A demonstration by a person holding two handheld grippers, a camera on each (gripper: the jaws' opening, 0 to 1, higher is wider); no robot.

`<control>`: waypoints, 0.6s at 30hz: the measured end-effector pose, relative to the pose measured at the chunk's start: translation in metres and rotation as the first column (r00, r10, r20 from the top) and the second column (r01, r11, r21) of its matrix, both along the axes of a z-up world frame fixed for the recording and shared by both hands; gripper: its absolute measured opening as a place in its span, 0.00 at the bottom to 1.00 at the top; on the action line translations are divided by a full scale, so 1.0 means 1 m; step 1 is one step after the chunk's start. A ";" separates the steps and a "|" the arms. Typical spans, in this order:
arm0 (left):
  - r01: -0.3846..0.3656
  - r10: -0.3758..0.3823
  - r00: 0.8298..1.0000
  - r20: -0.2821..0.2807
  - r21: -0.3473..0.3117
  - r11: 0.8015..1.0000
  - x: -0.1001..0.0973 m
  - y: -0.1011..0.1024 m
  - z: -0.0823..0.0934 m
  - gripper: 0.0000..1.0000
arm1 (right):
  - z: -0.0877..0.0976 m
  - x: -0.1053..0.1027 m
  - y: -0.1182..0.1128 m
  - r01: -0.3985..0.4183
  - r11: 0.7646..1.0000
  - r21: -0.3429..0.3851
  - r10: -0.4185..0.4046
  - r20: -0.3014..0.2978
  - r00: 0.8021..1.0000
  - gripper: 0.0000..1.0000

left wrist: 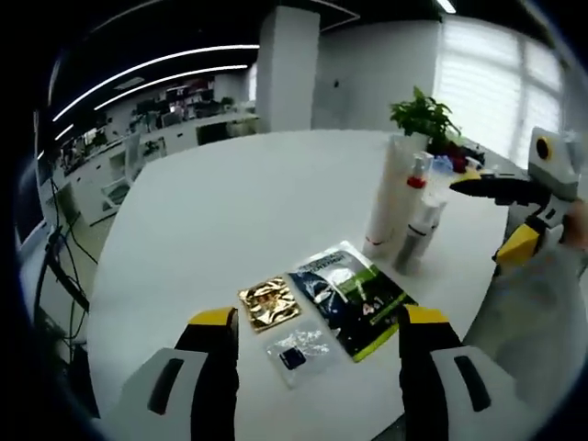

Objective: Arrange the skincare products in the storage area until every visible bottle or jar stands upright without overlapping.

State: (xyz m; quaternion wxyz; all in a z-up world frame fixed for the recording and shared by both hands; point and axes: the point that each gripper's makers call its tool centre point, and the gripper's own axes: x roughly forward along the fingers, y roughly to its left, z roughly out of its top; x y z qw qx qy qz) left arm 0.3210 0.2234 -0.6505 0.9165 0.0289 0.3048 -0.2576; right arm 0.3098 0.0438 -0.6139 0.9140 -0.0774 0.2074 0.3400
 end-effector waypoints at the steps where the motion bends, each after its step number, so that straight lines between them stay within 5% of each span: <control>1: -0.006 0.006 1.000 -0.003 -0.005 1.000 -0.002 0.001 0.000 0.72 | -0.002 -0.002 -0.008 0.009 1.000 -0.002 -0.009 -0.006 1.000 0.90; 18: -0.021 0.023 0.999 0.036 -0.049 0.999 -0.029 0.011 0.029 0.93 | 0.017 -0.014 -0.073 0.094 0.995 0.031 -0.094 0.001 0.996 0.99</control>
